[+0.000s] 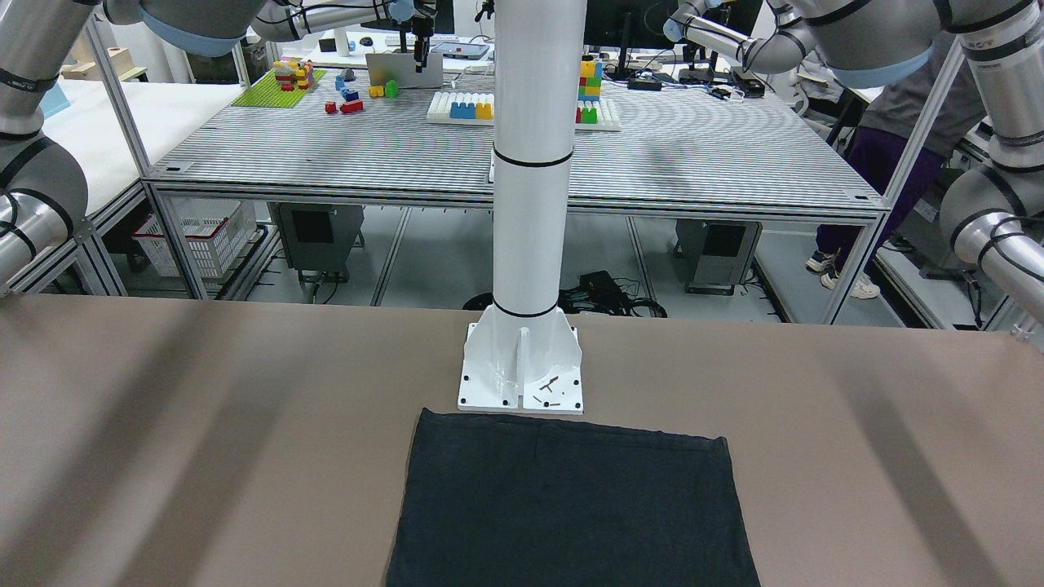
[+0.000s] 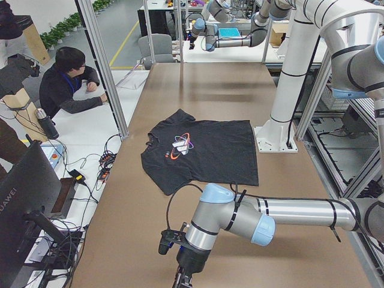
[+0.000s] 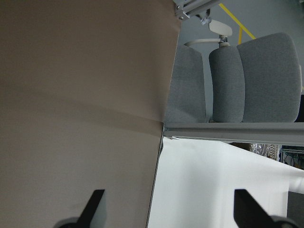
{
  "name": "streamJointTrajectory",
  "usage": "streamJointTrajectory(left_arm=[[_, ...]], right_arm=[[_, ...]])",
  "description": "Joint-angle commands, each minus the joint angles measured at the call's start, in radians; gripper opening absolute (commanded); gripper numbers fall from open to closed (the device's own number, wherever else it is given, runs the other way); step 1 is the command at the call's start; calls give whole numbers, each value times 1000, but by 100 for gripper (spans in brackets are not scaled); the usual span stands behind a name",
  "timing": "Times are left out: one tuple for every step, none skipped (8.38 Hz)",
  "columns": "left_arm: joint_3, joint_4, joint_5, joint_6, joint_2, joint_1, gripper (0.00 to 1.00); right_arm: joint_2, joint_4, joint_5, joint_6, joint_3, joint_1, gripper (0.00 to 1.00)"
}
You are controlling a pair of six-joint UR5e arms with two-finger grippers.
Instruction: Fold clothes
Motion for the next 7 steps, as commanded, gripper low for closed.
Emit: streamJointTrajectory(left_arm=[[9,3,1,-2,-6,1,94],[7,1,1,-2,-6,1,95],[1,1,-1,-2,-6,1,95],[7,3,5,0,-6,1,94],[19,1,2,0,-11,1,95],[3,-2,1,-2,-8,-4,95],[-7,-2,-1,9,0,-4,95]], right_arm=[[0,0,-1,1,-2,0,94],[-2,0,1,-1,0,0,94],[-5,0,2,-1,0,-1,94],[-5,0,5,-4,0,-1,94],[-5,0,13,-11,3,-1,94],[-3,1,25,-11,9,-1,94],[5,-2,39,-8,17,-4,94]])
